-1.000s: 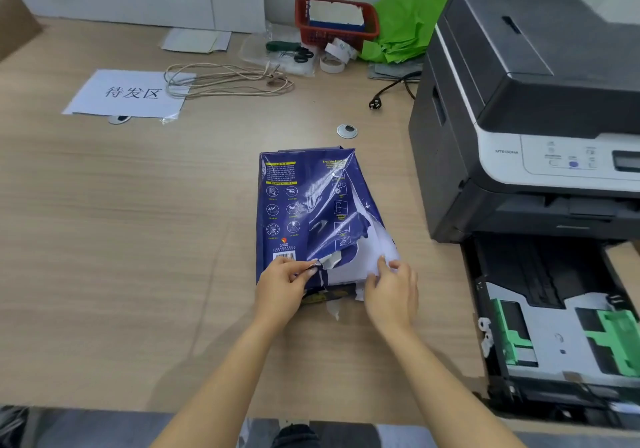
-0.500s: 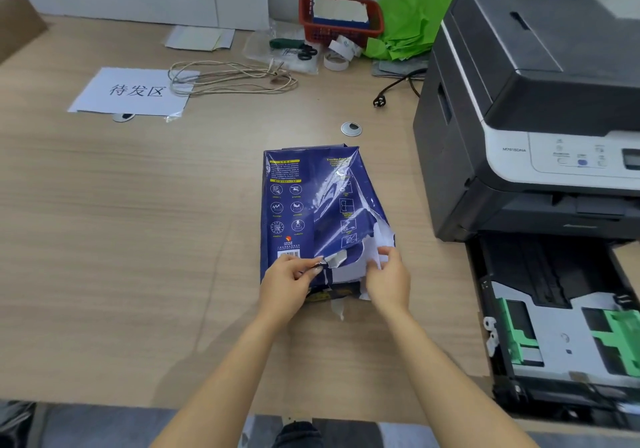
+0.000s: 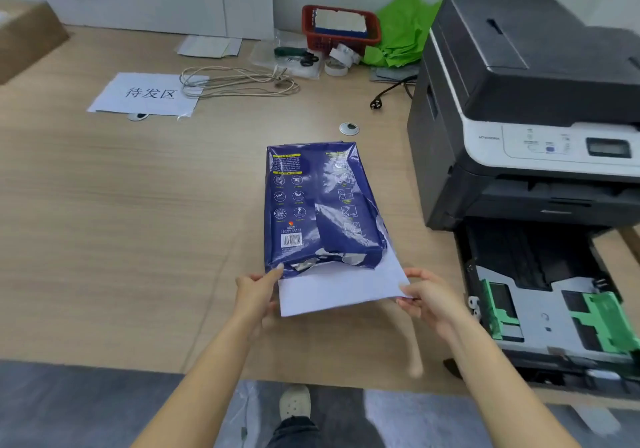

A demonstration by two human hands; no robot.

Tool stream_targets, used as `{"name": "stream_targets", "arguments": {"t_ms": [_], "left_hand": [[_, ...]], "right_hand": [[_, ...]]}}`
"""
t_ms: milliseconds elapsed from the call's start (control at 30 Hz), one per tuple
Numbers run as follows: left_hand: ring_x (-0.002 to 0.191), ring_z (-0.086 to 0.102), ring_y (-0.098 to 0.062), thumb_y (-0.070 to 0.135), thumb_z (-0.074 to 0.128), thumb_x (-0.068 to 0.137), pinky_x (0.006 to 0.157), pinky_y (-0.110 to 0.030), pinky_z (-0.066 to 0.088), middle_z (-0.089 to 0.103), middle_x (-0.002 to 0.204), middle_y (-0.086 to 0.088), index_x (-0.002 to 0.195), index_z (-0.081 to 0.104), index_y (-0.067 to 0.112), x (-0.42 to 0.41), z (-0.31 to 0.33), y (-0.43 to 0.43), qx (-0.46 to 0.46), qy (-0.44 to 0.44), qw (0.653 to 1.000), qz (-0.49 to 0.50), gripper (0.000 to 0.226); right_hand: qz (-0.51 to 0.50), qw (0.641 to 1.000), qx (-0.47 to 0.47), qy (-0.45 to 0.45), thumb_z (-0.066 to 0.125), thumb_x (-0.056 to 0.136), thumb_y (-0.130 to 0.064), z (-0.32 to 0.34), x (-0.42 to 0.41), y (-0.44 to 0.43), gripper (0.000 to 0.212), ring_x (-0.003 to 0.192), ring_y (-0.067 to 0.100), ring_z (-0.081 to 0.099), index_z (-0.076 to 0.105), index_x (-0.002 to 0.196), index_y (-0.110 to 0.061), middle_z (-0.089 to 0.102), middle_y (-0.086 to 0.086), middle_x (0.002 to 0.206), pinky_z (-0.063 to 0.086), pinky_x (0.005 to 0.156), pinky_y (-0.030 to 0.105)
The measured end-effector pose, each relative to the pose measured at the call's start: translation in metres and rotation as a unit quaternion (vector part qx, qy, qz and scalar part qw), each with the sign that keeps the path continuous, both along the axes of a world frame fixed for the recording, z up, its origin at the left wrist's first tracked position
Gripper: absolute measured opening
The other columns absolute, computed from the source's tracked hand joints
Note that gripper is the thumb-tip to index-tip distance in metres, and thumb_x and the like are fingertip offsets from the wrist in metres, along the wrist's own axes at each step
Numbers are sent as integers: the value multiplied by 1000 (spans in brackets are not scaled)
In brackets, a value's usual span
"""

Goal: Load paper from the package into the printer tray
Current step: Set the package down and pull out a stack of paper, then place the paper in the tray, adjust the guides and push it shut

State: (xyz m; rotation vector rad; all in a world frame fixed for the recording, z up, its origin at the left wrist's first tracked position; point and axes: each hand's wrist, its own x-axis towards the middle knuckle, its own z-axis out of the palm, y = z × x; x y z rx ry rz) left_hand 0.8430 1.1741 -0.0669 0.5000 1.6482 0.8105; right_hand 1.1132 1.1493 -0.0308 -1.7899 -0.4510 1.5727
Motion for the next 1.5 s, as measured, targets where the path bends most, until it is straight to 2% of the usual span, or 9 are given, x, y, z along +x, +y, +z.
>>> {"name": "stream_targets", "arguments": {"t_ms": [267, 433, 600, 767, 967, 1133, 1267, 1367, 1500], "left_hand": [[77, 64, -27, 2, 48, 93, 82, -40, 50, 69, 86, -13, 109, 60, -4, 8, 6, -47, -9, -41, 998, -35, 22], [61, 69, -17, 4, 51, 93, 57, -27, 58, 69, 85, -12, 110, 60, -3, 4, 17, -70, 3, -55, 998, -35, 21], [47, 70, -14, -1, 49, 92, 44, -23, 57, 73, 55, -1, 105, 59, -4, -2, 31, -99, 5, -72, 997, -38, 17], [68, 71, -22, 4, 51, 92, 53, -29, 58, 73, 81, -10, 117, 58, -8, -6, 45, -129, -2, -54, 996, -71, 29], [73, 66, -23, 4, 50, 93, 60, -33, 57, 70, 79, -7, 105, 62, -2, -7, 73, -188, 23, -52, 995, -84, 17], [82, 65, -25, 7, 51, 94, 69, -36, 54, 68, 91, -7, 97, 61, 6, -4, 97, -228, 56, -56, 992, -97, 11], [89, 66, -31, 11, 51, 94, 85, -49, 54, 70, 96, -10, 103, 63, 7, 11, 114, -240, 78, -71, 988, -114, 16], [82, 66, -27, 10, 53, 93, 73, -39, 56, 70, 90, -8, 89, 66, 13, 33, 127, -241, 92, -73, 984, -130, 15], [82, 64, -25, 7, 53, 92, 73, -36, 53, 68, 91, -8, 90, 67, 11, 72, 139, -236, 98, -64, 982, -147, 14]], "right_hand": [[72, 997, -13, -15, 39, 86, 12, -4, -9, -43, 24, 79, 24, 58, 49, 82, -10, 61, 15, 94, 52, 80, 42], [55, 998, 24, 0, 40, 93, 1, 7, -24, -58, 20, 71, 19, 59, 58, 94, -4, 65, 7, 82, 44, 58, 29], [45, 998, 35, -29, 48, 94, -8, 9, -33, -91, 12, 84, 24, 65, 59, 100, -8, 69, 11, 101, 53, 71, 34], [26, 997, 61, -38, 49, 94, -5, 23, -38, -133, 11, 74, 18, 62, 58, 91, -10, 66, 5, 88, 47, 58, 28], [11, 995, 79, -53, 50, 93, -3, 37, -45, -186, 18, 80, 23, 63, 59, 108, -3, 67, 11, 98, 51, 67, 32], [-6, 993, 101, -54, 47, 93, 0, 61, -43, -232, 16, 68, 14, 59, 58, 91, -10, 64, 3, 82, 48, 53, 23], [-37, 987, 134, -80, 50, 94, -7, 79, -30, -260, 17, 93, 26, 63, 60, 107, -9, 67, 9, 106, 50, 80, 36], [-58, 983, 147, -95, 52, 93, -11, 94, -11, -275, 15, 108, 29, 62, 60, 106, -14, 67, 9, 114, 48, 96, 46], [-82, 976, 161, -125, 54, 92, -10, 106, 24, -285, 19, 105, 26, 63, 61, 110, -9, 67, 8, 112, 50, 89, 39]]}}
